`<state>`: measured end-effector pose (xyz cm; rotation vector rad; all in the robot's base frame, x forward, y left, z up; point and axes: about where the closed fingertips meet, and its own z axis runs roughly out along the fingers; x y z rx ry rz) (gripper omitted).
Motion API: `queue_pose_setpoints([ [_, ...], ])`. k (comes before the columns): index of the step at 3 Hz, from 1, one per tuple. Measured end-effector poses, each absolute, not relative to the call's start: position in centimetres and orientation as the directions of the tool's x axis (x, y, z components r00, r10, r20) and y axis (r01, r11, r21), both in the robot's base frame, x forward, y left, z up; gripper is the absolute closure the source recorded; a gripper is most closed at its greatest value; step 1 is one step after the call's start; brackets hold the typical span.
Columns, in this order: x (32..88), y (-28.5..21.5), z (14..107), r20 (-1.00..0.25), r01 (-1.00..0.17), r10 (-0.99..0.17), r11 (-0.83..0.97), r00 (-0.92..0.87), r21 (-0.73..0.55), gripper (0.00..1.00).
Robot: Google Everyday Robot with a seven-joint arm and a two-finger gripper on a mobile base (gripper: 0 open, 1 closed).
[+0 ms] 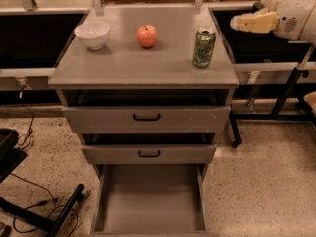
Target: Pick green can from bottom drawer and place on counter
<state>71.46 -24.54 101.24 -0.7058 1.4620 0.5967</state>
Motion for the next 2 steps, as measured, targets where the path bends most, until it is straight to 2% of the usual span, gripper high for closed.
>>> queue_pose_setpoints([
  [1, 67.8, -25.3, 101.1, -0.960, -0.720, -0.279, 0.665, 0.003, -0.195, 0.00],
  [2, 65.7, -25.8, 102.2, -0.885, -0.620, -0.465, 0.703, -0.030, -0.349, 0.00],
])
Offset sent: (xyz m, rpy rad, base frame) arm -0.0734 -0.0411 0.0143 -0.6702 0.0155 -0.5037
